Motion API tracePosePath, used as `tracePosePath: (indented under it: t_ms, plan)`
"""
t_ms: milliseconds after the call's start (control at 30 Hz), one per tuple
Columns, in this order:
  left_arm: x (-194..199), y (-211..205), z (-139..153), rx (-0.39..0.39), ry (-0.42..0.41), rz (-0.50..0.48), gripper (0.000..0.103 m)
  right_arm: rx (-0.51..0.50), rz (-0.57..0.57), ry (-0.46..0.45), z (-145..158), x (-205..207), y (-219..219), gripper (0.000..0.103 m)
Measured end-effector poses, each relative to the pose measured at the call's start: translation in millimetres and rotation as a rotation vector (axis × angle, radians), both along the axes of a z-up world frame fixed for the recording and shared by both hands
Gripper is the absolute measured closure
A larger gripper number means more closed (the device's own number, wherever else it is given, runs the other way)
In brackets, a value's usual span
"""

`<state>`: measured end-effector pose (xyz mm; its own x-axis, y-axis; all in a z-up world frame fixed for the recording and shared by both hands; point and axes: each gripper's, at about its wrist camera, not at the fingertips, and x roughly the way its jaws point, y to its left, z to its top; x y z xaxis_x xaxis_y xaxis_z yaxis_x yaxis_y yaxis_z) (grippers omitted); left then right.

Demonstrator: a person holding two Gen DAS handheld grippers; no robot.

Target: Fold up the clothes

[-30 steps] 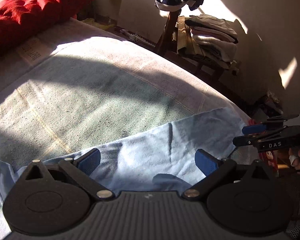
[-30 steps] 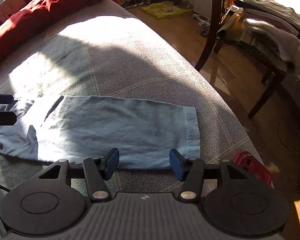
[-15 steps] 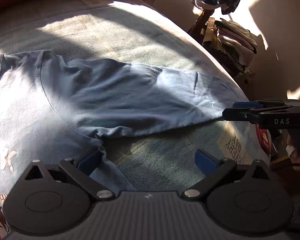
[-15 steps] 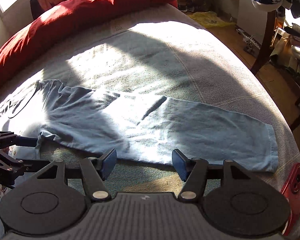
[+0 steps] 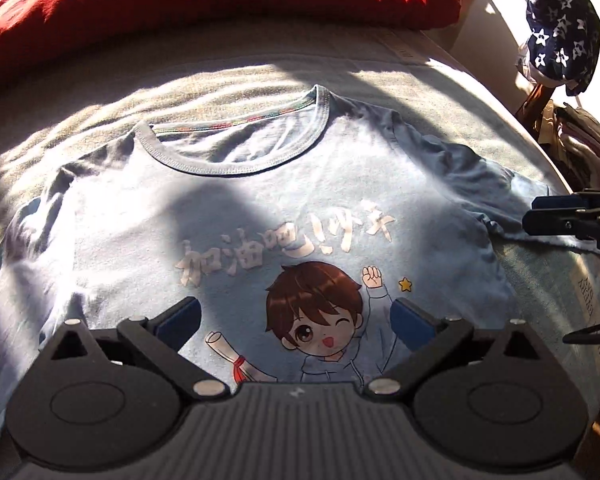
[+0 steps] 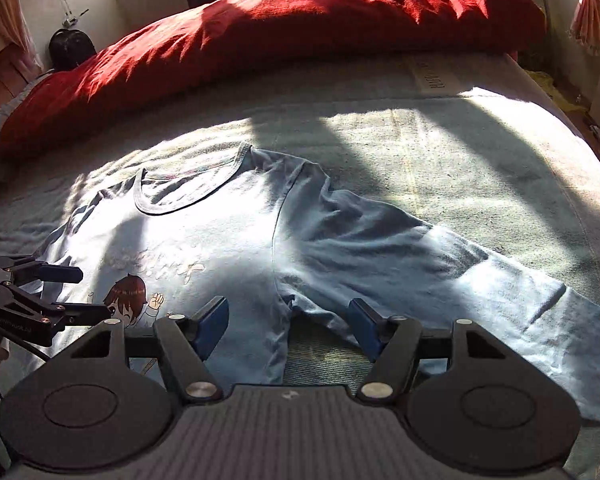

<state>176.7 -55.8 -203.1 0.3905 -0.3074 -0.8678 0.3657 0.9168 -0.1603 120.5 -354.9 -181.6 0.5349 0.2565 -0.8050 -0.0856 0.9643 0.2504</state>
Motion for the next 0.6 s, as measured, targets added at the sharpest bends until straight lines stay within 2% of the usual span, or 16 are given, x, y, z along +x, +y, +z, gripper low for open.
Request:
tracePosePath:
  t_ms: [167, 267, 500, 600]
  plan:
    - [-18, 40, -23, -0.008, 0.046, 0.053, 0.003, -0.034, 0.077, 0.06, -34, 20, 62, 0.032]
    - [-49, 58, -22, 0.005, 0.052, 0.04, 0.003, -0.095, 0.07, 0.106, -46, 6, 73, 0.031]
    - [-110, 86, -21, 0.036, 0.105, -0.012, 0.003, -0.167, 0.11, 0.156, -59, -36, 91, 0.0]
    - [-119, 89, -15, 0.048, 0.086, -0.04, 0.003, -0.205, 0.093, 0.16, -64, -35, 98, 0.0]
